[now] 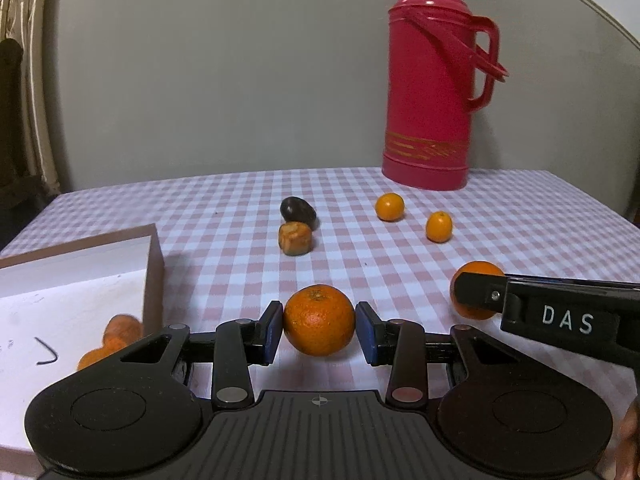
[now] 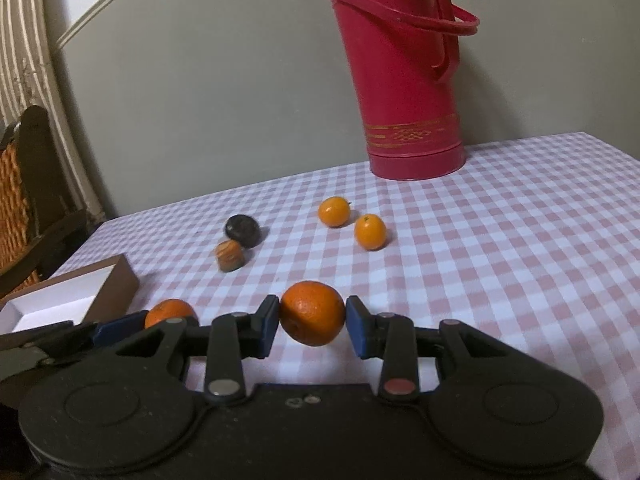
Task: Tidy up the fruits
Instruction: 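Carry both mandarins over the white box and open both tools to drop them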
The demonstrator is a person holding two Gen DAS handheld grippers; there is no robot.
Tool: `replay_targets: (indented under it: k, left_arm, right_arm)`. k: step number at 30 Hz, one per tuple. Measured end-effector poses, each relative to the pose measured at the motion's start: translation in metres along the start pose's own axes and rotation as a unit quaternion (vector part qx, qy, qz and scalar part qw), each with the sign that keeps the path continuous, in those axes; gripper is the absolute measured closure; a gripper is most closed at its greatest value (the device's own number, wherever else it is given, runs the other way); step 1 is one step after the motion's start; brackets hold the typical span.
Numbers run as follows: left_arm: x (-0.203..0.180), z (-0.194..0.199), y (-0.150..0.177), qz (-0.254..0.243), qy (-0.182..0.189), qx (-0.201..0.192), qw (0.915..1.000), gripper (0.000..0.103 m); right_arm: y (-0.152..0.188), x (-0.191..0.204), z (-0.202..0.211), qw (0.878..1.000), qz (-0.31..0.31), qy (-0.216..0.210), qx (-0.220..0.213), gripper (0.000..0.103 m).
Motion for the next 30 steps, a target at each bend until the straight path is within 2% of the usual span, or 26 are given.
replay_targets:
  k: [5,15,24,30]
  left_arm:
    - [0.003,0.018,0.007,-0.005,0.001,-0.009,0.9999,0.063]
    - [0.018,0.043,0.010,0.007,-0.008,-0.034,0.9994,0.063]
    - [0.044,0.062,0.013,0.032,-0.037,-0.056,0.9973,0.063]
    - [0.069,0.071,0.016,0.057,-0.063,-0.068,0.9941,0.063]
  right_arm:
    - [0.012,0.015,0.020,1.000,0.016,-0.011,-0.007,0.075]
    - [0.014,0.038,0.041,0.998,0.044,-0.025,-0.026,0.075]
    - [0.013,0.060,0.054,0.995,0.067,-0.035,-0.061,0.075]
    - [0.012,0.078,0.054,0.992,0.078,-0.057,-0.078,0.075]
Point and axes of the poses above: each gripper's, at about its wrist camera, not at the fingertips, and z roughly against the way its jaws point, x to its left, y to its underside, the point moved 2 cm from there along -z, roughly the way its jaws point, and after that the axes turned 7 degrees about x, right-handed, at the moved point
